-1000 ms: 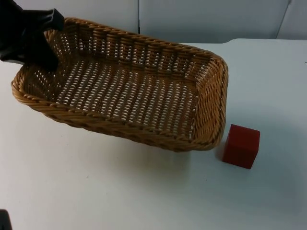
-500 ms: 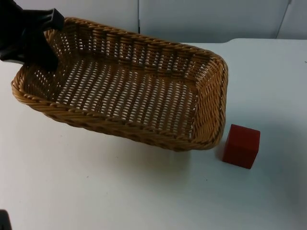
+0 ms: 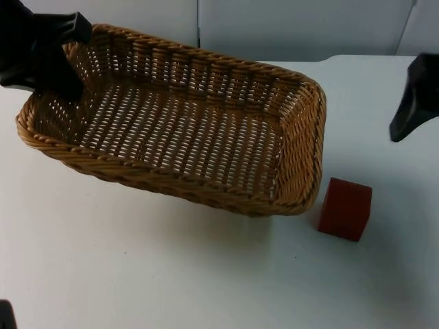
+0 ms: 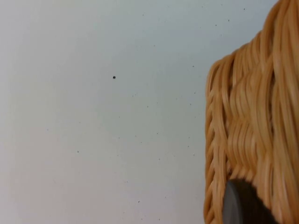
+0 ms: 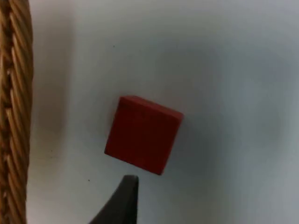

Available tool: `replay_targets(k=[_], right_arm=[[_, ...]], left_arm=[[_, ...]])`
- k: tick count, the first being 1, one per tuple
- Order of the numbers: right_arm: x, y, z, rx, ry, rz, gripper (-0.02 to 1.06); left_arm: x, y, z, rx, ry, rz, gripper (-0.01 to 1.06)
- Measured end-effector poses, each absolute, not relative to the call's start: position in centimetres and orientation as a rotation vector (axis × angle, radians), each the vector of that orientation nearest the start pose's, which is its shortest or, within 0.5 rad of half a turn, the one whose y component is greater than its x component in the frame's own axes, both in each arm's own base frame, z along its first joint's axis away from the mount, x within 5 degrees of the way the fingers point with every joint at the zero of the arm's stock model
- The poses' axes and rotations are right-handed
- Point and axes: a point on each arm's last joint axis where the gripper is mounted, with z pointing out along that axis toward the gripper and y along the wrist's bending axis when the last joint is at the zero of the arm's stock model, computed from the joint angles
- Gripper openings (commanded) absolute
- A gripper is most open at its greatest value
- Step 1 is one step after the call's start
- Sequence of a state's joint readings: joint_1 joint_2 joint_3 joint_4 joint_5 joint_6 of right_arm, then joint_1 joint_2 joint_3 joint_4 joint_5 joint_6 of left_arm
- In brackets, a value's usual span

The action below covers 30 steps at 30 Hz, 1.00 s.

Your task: Pick up the basket with the left hand and place the cube into the basket with the right hand.

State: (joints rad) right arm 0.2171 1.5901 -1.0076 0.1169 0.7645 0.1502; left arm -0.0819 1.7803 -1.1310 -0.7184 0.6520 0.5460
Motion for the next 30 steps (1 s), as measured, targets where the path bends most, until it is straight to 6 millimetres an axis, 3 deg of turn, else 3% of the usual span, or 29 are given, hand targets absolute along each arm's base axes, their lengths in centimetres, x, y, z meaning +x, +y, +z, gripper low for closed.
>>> replay_targets(k=[3, 10, 16, 30], right_arm=[[30.5, 9.2, 19.7, 0.012, 2.830, 0.277, 1.05], [31.7, 11.5, 17.5, 0.041, 2.771, 0.348, 1.05], [31.9, 12.0, 15.4, 0.094, 2.820, 0.341, 1.05], [32.2, 12.2, 13.5, 0.128, 2.849, 0.310, 1.05]], left_arm=[[35.5, -6.6, 20.2, 0.163, 2.624, -0.592, 0.00], [35.5, -6.6, 20.2, 0.163, 2.624, -0.592, 0.00], [35.5, -6.6, 20.2, 0.164, 2.621, -0.589, 0.00], [35.5, -6.6, 20.2, 0.164, 2.621, -0.589, 0.00]])
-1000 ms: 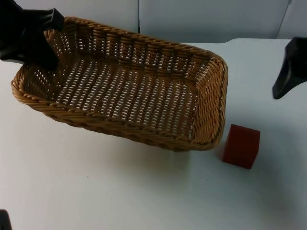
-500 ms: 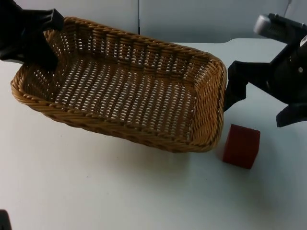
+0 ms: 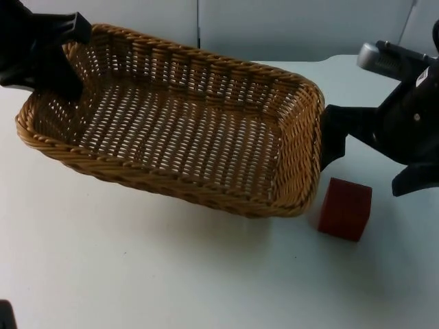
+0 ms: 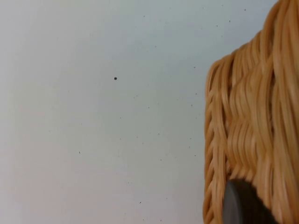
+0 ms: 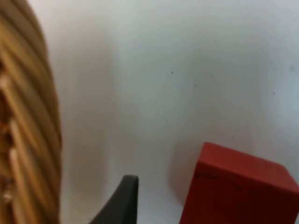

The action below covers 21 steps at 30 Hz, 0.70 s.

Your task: Pick up the basket with the left hand and place the cube into the basket with the right hand.

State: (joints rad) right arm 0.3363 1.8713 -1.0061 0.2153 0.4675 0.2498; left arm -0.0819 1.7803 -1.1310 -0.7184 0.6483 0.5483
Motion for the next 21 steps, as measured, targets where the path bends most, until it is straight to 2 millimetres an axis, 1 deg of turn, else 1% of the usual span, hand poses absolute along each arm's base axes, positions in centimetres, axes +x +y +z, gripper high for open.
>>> replay_targets(k=[3, 6, 8, 9, 10, 11, 12, 14, 15, 16, 17, 18, 21], right_arm=[[31.9, 12.4, 12.2, 0.126, 2.883, 0.295, 1.05], [31.9, 12.5, 11.7, 0.124, 2.890, 0.288, 1.05], [31.9, 12.5, 11.3, 0.125, 2.895, 0.284, 1.03], [31.9, 12.5, 11.3, 0.125, 2.895, 0.284, 0.99], [31.9, 12.5, 11.2, 0.126, 2.897, 0.282, 0.99], [31.9, 12.4, 11.0, 0.129, 2.902, 0.280, 0.94], [31.9, 12.4, 10.8, 0.130, 2.906, 0.277, 0.84], [31.9, 12.4, 10.6, 0.131, 2.912, 0.275, 0.54], [31.9, 12.4, 10.3, 0.142, 2.920, 0.273, 0.54], [31.9, 12.4, 10.3, 0.153, 2.920, 0.273, 0.34], [31.9, 12.4, 10.3, 0.157, 2.917, 0.268, 0.12], [31.9, 12.3, 10.3, 0.171, 2.914, 0.258, 0.00], [32.0, 12.0, 10.5, 0.202, 2.903, 0.218, 0.00]], left_arm=[[35.6, -6.5, 20.2, 0.167, 2.621, -0.584, 0.00], [35.6, -6.5, 20.2, 0.167, 2.620, -0.581, 0.00], [35.6, -6.5, 20.2, 0.167, 2.619, -0.580, 0.00], [35.6, -6.5, 20.2, 0.167, 2.619, -0.580, 0.00], [35.6, -6.5, 20.2, 0.169, 2.619, -0.578, 0.00], [35.6, -6.5, 20.2, 0.166, 2.616, -0.576, 0.00], [35.6, -6.5, 20.2, 0.165, 2.614, -0.574, 0.00], [35.7, -6.5, 20.3, 0.164, 2.613, -0.572, 0.00], [35.7, -6.4, 20.3, 0.165, 2.609, -0.568, 0.00], [35.7, -6.4, 20.3, 0.163, 2.606, -0.565, 0.00], [35.8, -6.4, 20.3, 0.161, 2.603, -0.562, 0.00], [35.8, -6.4, 20.3, 0.157, 2.598, -0.556, 0.00], [35.9, -6.3, 20.3, 0.152, 2.592, -0.552, 0.00]])
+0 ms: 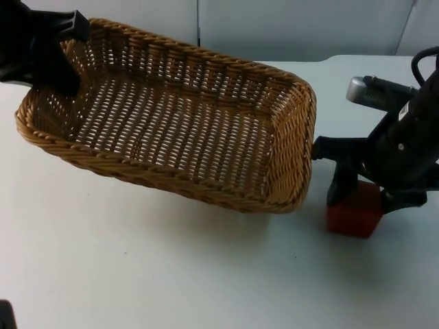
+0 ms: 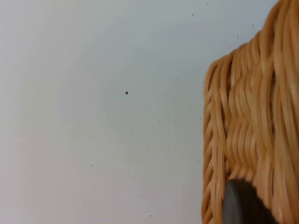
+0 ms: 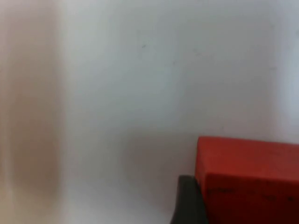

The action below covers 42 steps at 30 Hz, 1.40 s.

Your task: Pick up the basket with the left hand and place the cube into the basket with the right hand.

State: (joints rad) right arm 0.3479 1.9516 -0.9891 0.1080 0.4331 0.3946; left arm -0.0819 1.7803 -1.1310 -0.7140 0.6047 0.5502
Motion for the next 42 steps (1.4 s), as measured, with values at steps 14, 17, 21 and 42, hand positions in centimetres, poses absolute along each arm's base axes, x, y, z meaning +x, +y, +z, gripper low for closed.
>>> replay_targets(k=[14, 17, 21, 42], right_arm=[[31.8, 11.2, 25.0, 0.043, 2.480, 0.180, 0.00], [31.0, 13.1, 27.2, -0.082, 2.414, 0.338, 0.00], [29.6, 16.2, 27.8, -0.258, 2.401, 0.537, 0.00], [32.0, 23.5, 18.9, -0.558, 2.608, 0.543, 0.14]], left_arm=[[36.0, -6.3, 20.3, 0.146, 2.583, -0.543, 0.00], [36.0, -6.3, 20.3, 0.146, 2.582, -0.542, 0.00], [36.0, -6.3, 20.3, 0.145, 2.581, -0.540, 0.00], [36.0, -6.3, 20.4, 0.141, 2.576, -0.538, 0.00]])
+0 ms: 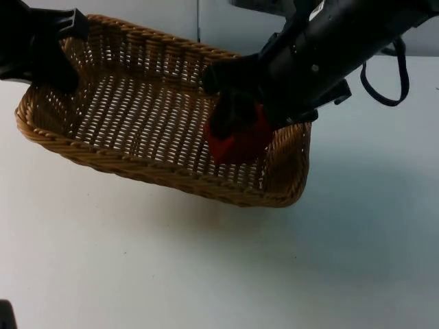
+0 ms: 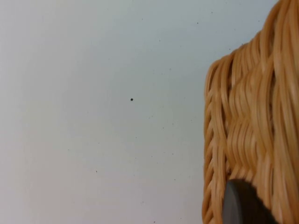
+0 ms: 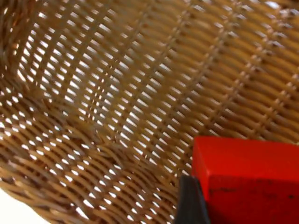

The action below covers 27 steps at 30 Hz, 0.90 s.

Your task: Pick up the basket with the left hand and place the cube into the basket with the right hand.

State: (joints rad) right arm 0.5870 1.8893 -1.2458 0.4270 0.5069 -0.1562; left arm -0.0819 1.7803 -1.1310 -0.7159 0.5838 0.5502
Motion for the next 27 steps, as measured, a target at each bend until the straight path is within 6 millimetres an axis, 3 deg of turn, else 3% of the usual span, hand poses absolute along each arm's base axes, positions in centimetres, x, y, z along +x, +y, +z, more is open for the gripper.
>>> replay_targets(k=[1, 2, 3, 5, 6, 8, 9, 15, 18, 19, 23, 24, 26, 27], right_arm=[[32.0, 23.5, 18.9, -0.558, 2.608, 0.543, 0.27], [32.0, 23.4, 18.9, -0.575, 2.614, 0.533, 0.27], [31.9, 23.4, 18.8, -0.589, 2.619, 0.525, 0.36], [31.8, 23.4, 18.6, -0.606, 2.634, 0.515, 0.63], [31.7, 23.3, 18.5, -0.620, 2.645, 0.508, 0.63], [31.7, 23.2, 18.4, -0.636, 2.653, 0.497, 0.98], [31.7, 23.2, 18.4, -0.636, 2.653, 0.497, 1.05], [31.7, 23.1, 19.2, -0.689, 2.614, 0.471, 1.03], [32.1, 23.1, 22.1, -0.739, 2.522, 0.438, 1.03], [32.1, 23.1, 22.1, -0.739, 2.522, 0.438, 1.03], [33.0, 22.5, 28.7, -0.764, 2.373, 0.407, 1.03], [33.0, 22.5, 28.7, -0.764, 2.373, 0.407, 1.03], [33.2, 21.3, 33.2, -0.761, 2.290, 0.370, 1.03], [33.2, 21.0, 34.1, -0.758, 2.275, 0.359, 1.03]], left_arm=[[36.0, -6.3, 20.4, 0.141, 2.576, -0.538, 0.00], [36.0, -6.3, 20.4, 0.141, 2.576, -0.538, 0.00], [36.0, -6.3, 20.4, 0.141, 2.576, -0.538, 0.00], [36.0, -6.3, 20.4, 0.141, 2.576, -0.538, 0.00], [36.0, -6.3, 20.4, 0.141, 2.576, -0.538, 0.00], [36.0, -6.3, 20.4, 0.141, 2.576, -0.538, 0.00], [36.0, -6.3, 20.4, 0.141, 2.576, -0.538, 0.00], [36.1, -6.2, 20.4, 0.147, 2.574, -0.529, 0.00], [36.1, -6.2, 20.4, 0.145, 2.574, -0.530, 0.00], [36.1, -6.2, 20.4, 0.145, 2.574, -0.530, 0.00], [36.1, -6.2, 20.4, 0.147, 2.573, -0.529, 0.00], [36.1, -6.2, 20.4, 0.147, 2.573, -0.529, 0.00], [36.1, -6.2, 20.4, 0.147, 2.573, -0.529, 0.00], [36.1, -6.2, 20.4, 0.146, 2.572, -0.528, 0.00]])
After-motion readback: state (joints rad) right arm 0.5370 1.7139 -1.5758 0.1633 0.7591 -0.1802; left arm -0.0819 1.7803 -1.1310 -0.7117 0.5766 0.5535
